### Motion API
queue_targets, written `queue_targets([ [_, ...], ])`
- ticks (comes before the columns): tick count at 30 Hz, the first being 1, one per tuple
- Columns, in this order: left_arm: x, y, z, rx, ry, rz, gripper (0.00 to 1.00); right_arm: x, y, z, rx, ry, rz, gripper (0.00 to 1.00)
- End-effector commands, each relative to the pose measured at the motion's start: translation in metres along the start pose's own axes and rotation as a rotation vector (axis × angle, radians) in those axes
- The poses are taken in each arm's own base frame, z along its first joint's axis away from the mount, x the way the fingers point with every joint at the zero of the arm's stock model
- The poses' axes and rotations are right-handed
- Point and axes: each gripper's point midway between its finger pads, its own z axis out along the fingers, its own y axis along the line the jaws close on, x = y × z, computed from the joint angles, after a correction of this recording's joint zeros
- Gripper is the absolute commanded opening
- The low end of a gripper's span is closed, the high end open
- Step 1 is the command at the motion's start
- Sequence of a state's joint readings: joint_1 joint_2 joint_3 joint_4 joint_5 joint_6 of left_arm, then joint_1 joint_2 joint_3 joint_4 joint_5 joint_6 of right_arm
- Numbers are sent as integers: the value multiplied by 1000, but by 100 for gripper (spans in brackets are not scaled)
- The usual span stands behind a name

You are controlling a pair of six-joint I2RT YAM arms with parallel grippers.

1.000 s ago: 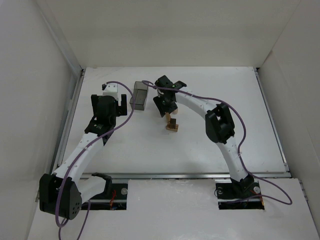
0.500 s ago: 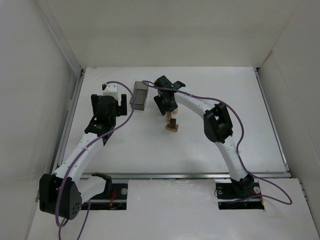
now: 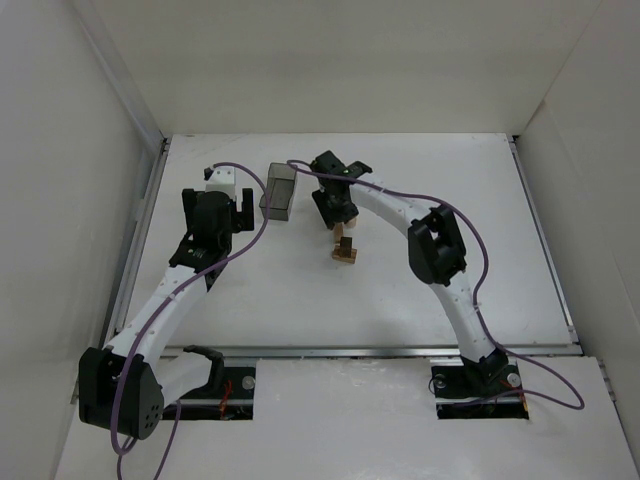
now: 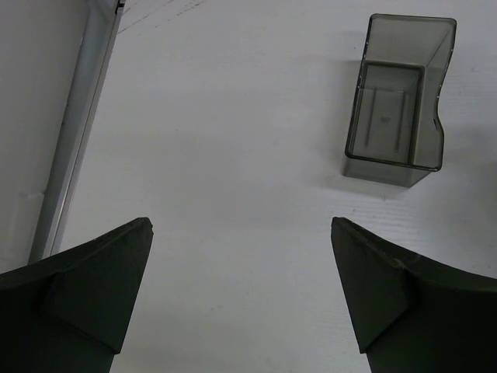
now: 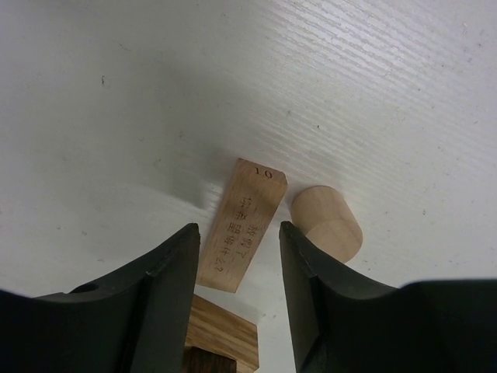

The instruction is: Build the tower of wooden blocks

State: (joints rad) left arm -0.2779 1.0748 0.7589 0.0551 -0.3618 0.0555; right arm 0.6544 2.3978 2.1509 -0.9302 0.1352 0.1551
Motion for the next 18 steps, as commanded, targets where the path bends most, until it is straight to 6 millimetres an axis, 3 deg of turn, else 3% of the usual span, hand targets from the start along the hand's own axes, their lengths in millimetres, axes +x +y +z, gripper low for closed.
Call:
queue_targets([
  [1, -7, 3, -3, -1, -36, -10, 99, -8, -9, -10, -15, -15, 53, 51],
  [8, -7, 3, -3, -2, -36, -1, 99, 5, -1, 5, -53, 32, 40, 49],
  [18, -7, 3, -3, -2, -36, -1, 99, 8, 12, 5, -77, 35, 22, 47],
])
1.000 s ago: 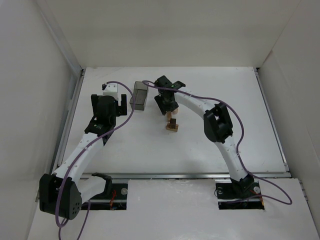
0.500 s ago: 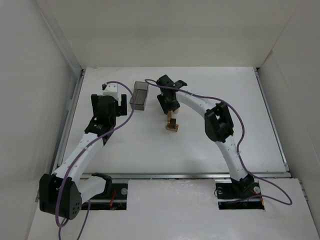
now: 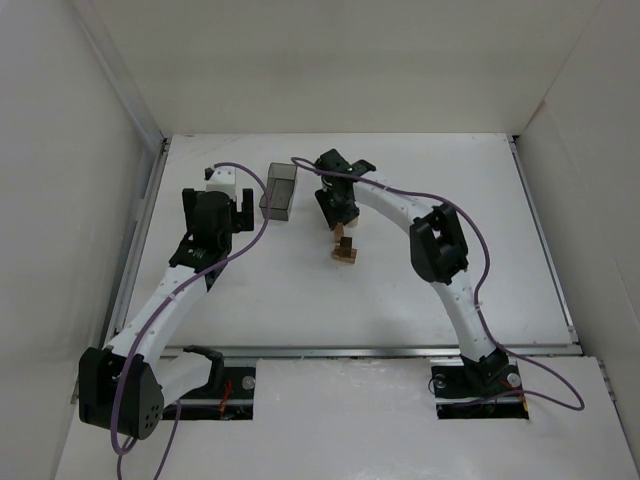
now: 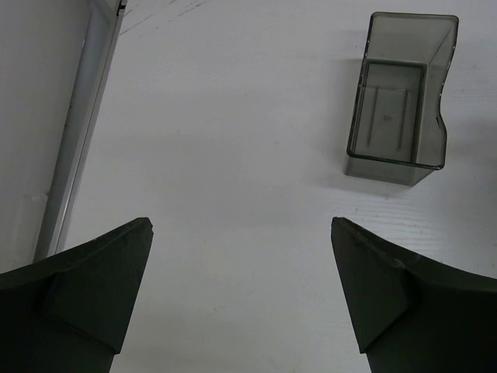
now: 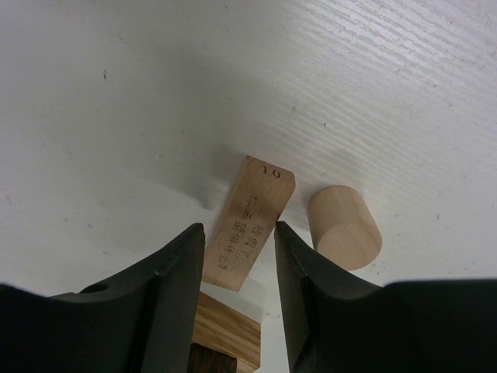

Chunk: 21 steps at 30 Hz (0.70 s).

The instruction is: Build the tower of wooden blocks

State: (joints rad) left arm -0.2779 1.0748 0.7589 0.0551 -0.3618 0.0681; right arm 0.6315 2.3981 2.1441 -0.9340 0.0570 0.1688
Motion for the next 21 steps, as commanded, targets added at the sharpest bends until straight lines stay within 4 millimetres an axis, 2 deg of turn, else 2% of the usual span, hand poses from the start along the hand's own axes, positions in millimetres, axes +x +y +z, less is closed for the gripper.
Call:
queue_targets([
  [1, -10, 4, -5, -2, -44, -17, 99, 4, 8, 5, -1, 8, -12, 47],
  [7, -10, 4, -5, -2, -44, -17, 99, 18, 0, 9, 43, 51, 5, 44],
  [12, -5, 3, -4, -2, -36, -13, 99, 21, 5, 9, 5, 58, -29, 44],
  [13, -5, 3, -4, -2, -36, -13, 99, 23, 11, 9, -9, 60, -54, 44],
  [15, -5, 3, -4, -2, -36, -13, 99, 30, 10, 16, -2, 94, -56, 44],
  [17, -5, 3, -4, -2, -36, -13, 99, 26, 11, 14, -4, 84, -55, 43],
  [20, -8, 4, -6, -2, -44, -17, 99, 26, 11, 14, -4, 84, -55, 24],
  [21, -8, 4, -6, -2, -44, -17, 99, 19, 12, 13, -9, 60, -54, 18],
])
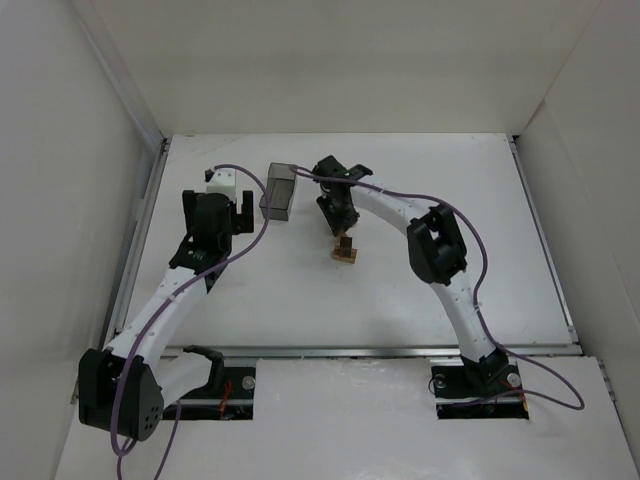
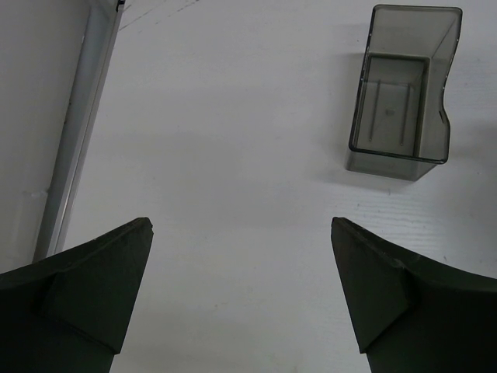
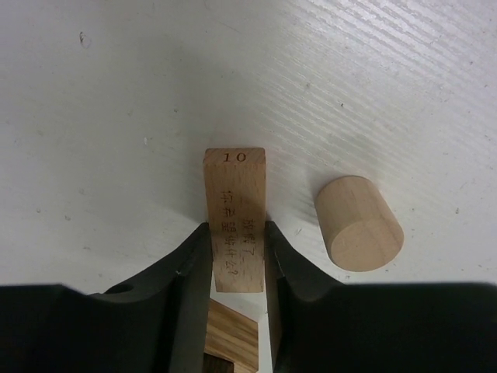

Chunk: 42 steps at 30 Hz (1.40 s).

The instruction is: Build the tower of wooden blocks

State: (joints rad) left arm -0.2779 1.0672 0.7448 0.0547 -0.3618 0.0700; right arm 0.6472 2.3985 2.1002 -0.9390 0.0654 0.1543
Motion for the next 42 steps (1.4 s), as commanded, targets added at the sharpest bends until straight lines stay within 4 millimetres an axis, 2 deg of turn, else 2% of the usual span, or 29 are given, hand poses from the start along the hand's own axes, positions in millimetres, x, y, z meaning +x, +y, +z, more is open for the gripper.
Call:
queue_targets([
  [1, -12, 4, -5, -2, -51, -21, 99, -8, 6, -2, -2, -17, -33, 9],
  [3, -12, 2, -5, 9, -51, -21, 99, -25, 2, -10, 26, -74, -40, 8],
  [5, -12, 2, -5, 9, -51, -21, 99, -41, -10, -23, 87, -126, -86, 1],
  [7, -15, 3, -7, 9, -59, -25, 99, -61, -17, -40, 124, -198, -116, 0],
  [8, -15, 3, -7, 9, -59, -25, 99, -76, -23, -59, 153, -261, -150, 0],
  [12, -20, 4, -11, 9, -76, -32, 99, -96, -35, -100, 185, -356, -204, 0],
  [13, -17, 4, -11, 9, -68, -28, 99, -90, -37, -100, 190, -341, -227, 0],
  [14, -20, 5, -13, 9, -76, -32, 99, -91, -38, -116, 193, -361, -246, 0],
  [16, -22, 6, -15, 9, -85, -35, 99, -83, -43, -127, 206, -349, -313, 0],
  [17, -22, 6, -15, 9, -85, -35, 99, -71, -46, -124, 210, -316, -345, 0],
  [18, -22, 6, -15, 9, -85, -35, 99, -68, -49, -143, 215, -336, -368, 0],
  [19, -25, 7, -17, 8, -95, -40, 99, -62, -50, -147, 207, -328, -429, 0],
  [20, -25, 7, -17, 8, -95, -40, 99, -46, -51, -143, 195, -284, -467, 0],
  [21, -25, 7, -17, 8, -95, -40, 99, -40, -50, -147, 179, -275, -495, 0],
  [22, -27, 8, -19, 8, -103, -43, 99, -36, -44, -160, 133, -292, -536, 0],
  [25, -25, 8, -19, 8, -95, -40, 99, -13, -32, -166, 55, -261, -570, 2],
  [28, -27, 9, -21, 8, -103, -43, 99, 15, -5, -151, -56, -208, -633, 3],
  [30, -25, 9, -21, 8, -95, -40, 99, 19, 6, -151, -63, -230, -684, 3],
  [31, -25, 9, -21, 8, -95, -40, 99, 29, 15, -145, -75, -207, -723, 5],
  [34, -27, 9, -23, 8, -103, -43, 99, 34, 33, -142, -116, -206, -791, 5],
  [36, -27, 9, -23, 8, -103, -43, 99, 25, 32, -145, -97, -223, -815, 5],
  [37, -25, 10, -23, 8, -95, -40, 99, 28, 35, -143, -95, -206, -826, 5],
  [38, -25, 10, -23, 8, -95, -40, 99, 23, 36, -149, -92, -221, -836, 5],
  [42, -25, 10, -25, 8, -95, -40, 99, 31, 40, -143, -93, -178, -865, 5],
])
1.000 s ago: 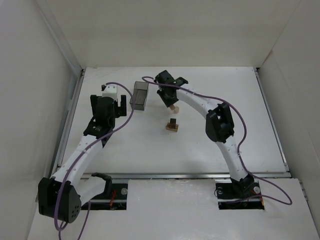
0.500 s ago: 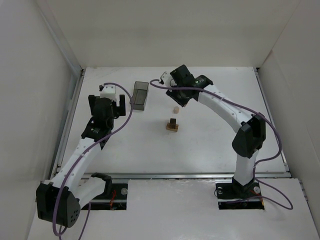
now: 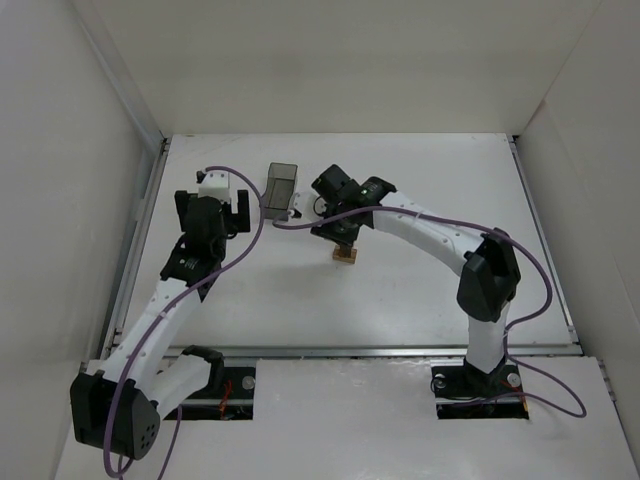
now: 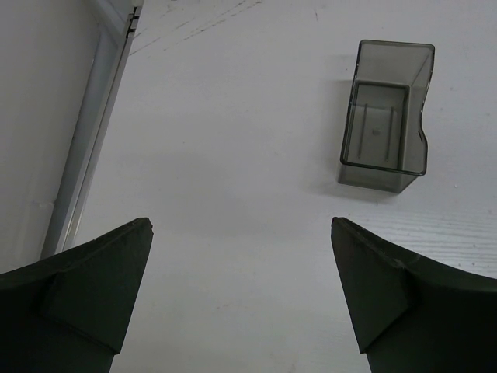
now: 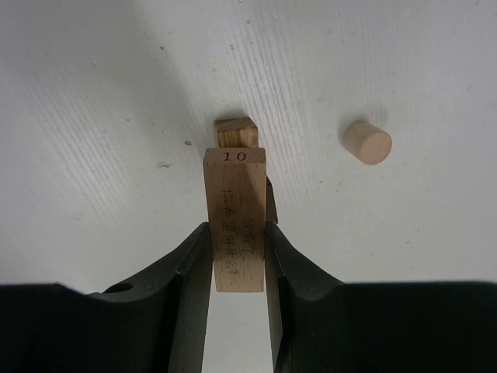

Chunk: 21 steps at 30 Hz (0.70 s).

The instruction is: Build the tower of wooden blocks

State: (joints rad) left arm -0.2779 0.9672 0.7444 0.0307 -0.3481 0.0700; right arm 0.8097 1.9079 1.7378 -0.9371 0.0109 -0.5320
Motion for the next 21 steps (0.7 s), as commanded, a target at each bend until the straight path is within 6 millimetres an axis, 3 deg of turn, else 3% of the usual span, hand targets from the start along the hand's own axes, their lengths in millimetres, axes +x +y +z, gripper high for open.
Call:
queue_targets([
  [1, -6, 4, -5, -5, -25, -10, 99, -6, -7, -5, 23, 3, -37, 5],
  [5, -5, 7, -4, -14, -24, -13, 99, 7, 3, 0, -9, 80, -93, 5],
  [13, 1, 6, -2, -13, -7, -6, 99, 6, -6, -15, 28, 84, -126, 5],
  [21, 1, 4, -2, -4, -7, -6, 99, 5, -3, -7, 8, 82, -135, 5],
])
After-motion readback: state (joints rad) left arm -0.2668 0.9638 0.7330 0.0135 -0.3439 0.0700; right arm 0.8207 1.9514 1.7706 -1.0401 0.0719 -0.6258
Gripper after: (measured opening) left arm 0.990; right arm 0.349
